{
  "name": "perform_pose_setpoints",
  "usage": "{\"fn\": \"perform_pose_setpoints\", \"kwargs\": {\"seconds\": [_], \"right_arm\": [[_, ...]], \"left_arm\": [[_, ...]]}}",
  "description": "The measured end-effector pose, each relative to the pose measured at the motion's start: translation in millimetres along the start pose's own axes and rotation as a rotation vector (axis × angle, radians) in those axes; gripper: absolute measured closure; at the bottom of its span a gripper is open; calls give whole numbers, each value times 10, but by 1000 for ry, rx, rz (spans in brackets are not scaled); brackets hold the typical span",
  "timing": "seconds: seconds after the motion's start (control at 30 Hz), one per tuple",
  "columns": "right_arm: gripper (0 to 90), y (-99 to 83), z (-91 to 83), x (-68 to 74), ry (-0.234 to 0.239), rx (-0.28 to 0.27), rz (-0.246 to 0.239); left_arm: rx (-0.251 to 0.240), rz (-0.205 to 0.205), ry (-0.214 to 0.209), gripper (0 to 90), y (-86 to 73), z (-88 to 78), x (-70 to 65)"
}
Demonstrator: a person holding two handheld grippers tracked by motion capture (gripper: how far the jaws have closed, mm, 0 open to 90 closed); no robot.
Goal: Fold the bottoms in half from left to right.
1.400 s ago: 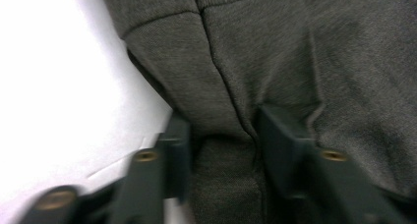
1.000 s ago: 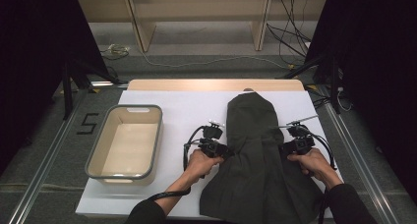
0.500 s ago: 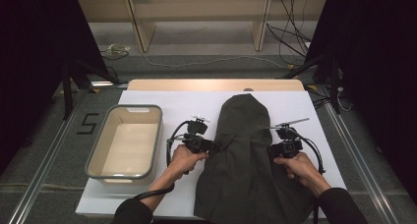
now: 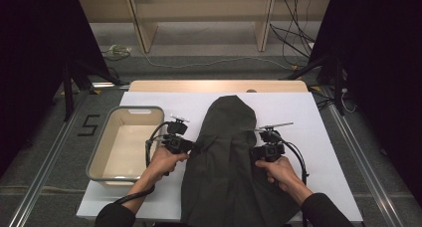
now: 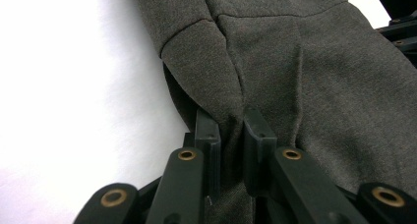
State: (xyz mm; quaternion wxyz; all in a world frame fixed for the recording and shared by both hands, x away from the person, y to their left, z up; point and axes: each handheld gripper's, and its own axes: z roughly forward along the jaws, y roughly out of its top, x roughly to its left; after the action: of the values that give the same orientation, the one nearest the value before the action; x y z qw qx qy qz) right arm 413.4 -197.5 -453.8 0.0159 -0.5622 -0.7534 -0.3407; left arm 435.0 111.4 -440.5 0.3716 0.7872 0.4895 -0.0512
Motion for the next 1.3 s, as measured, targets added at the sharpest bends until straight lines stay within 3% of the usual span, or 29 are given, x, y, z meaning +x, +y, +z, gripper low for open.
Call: {"fn": "perform_pose_setpoints", "kwargs": {"seconds": [0.2, 0.33, 0.43, 0.67, 0.8, 1.03, 1.3], "right_arm": [[742, 14, 2, 12, -6, -5, -10], [739, 28, -34, -39, -34, -9, -43], [739, 41, -70, -100, -34, -4, -33], [740, 44, -100, -119, -63, 1, -75], [743, 47, -118, -135, -87, 7, -90], [744, 44, -116, -167, -101, 29, -93], [740, 13, -130, -247, -107, 69, -81]], "left_arm": [[5, -7, -1, 797, -13, -9, 17], [13, -9, 5, 789, -34, 1, -1], [26, 16, 24, 785, -50, 3, -49], [41, 7, 29, 783, -68, 24, -50], [69, 25, 47, 781, -112, 75, -70], [87, 40, 65, 780, -137, 83, -118], [112, 24, 74, 777, -178, 138, -96]]}}
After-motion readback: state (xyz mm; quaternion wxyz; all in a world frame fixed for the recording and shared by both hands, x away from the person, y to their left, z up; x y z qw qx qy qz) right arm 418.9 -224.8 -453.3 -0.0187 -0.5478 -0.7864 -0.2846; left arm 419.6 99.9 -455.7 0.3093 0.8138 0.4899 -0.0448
